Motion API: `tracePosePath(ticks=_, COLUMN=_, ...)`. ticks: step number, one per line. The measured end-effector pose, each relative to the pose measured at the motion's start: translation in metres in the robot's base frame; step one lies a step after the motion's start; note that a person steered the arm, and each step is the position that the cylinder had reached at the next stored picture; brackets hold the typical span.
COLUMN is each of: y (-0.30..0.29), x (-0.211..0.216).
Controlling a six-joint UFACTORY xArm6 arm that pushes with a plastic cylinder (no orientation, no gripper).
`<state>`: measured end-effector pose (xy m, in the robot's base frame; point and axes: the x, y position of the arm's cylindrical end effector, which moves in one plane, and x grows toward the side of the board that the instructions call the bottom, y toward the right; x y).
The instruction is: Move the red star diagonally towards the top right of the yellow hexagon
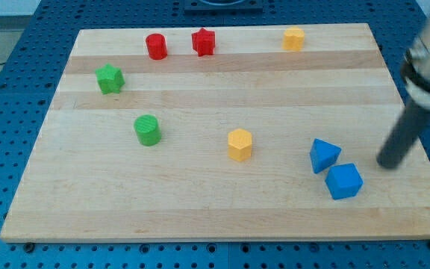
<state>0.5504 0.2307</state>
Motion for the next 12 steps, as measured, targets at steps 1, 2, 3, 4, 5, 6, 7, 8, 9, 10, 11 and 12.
tracePosePath(ticks=1, y=-0.046, x=0.021)
tracePosePath(ticks=2, y=-0.072, x=0.021)
tracePosePath(ticks=3, y=-0.108, x=0.029)
tracePosePath(ticks=4, y=-0.161, x=0.027)
tracePosePath(ticks=5, y=-0.168, x=0.017)
tracePosePath(ticks=6, y=-0.145, x=0.023)
tracePosePath(ticks=7, y=-0.129, x=0.041)
tracePosePath(ticks=8, y=-0.118, x=0.049)
tracePosePath(ticks=9, y=-0.112, x=0.029)
tracePosePath(ticks=10, y=-0.127, x=0.01)
tracePosePath(ticks=11, y=-0.127, x=-0.002)
tracePosePath(ticks=12, y=-0.127, x=-0.009)
